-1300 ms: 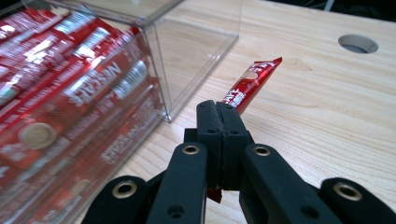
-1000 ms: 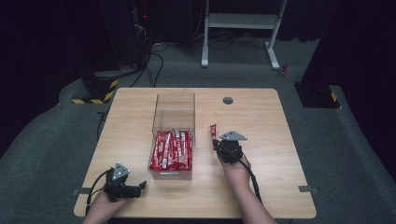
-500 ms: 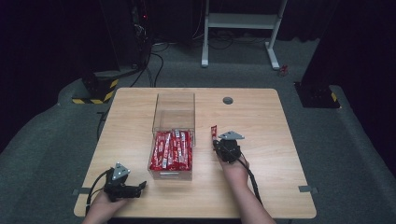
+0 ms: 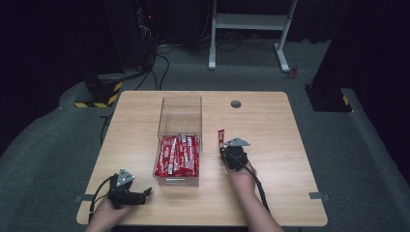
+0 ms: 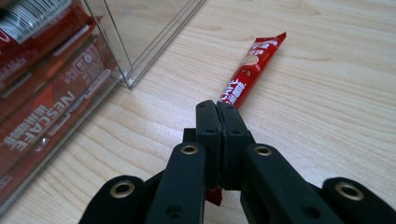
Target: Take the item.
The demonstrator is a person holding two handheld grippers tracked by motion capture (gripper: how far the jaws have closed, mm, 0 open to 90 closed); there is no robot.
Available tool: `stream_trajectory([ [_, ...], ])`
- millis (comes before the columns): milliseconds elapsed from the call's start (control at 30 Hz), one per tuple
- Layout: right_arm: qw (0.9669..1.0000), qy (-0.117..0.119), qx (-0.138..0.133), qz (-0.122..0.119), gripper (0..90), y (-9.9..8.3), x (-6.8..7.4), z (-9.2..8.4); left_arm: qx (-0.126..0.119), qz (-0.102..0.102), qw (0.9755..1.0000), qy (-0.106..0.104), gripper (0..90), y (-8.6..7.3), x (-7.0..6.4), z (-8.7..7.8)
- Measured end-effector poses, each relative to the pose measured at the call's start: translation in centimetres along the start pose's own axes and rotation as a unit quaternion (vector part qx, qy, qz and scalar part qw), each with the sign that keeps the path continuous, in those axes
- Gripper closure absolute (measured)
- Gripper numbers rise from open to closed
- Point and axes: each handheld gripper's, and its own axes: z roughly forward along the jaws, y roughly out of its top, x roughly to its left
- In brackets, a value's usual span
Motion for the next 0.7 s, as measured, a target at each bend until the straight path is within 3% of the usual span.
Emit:
stream_trajectory([
  [400,1.0000,-0.003,0.005,-0.004,88.6,-0.29,0.16,0.23,0.000,0.002,1.0000,0.001,2.4,0.01,0.03,-0.01],
  [700,1.0000,0.001,-0.001,-0.003,82.4,-0.11,0.22,-0.09,0.000,0.002,1.0000,0.001,2.4,0.01,0.02,-0.01],
])
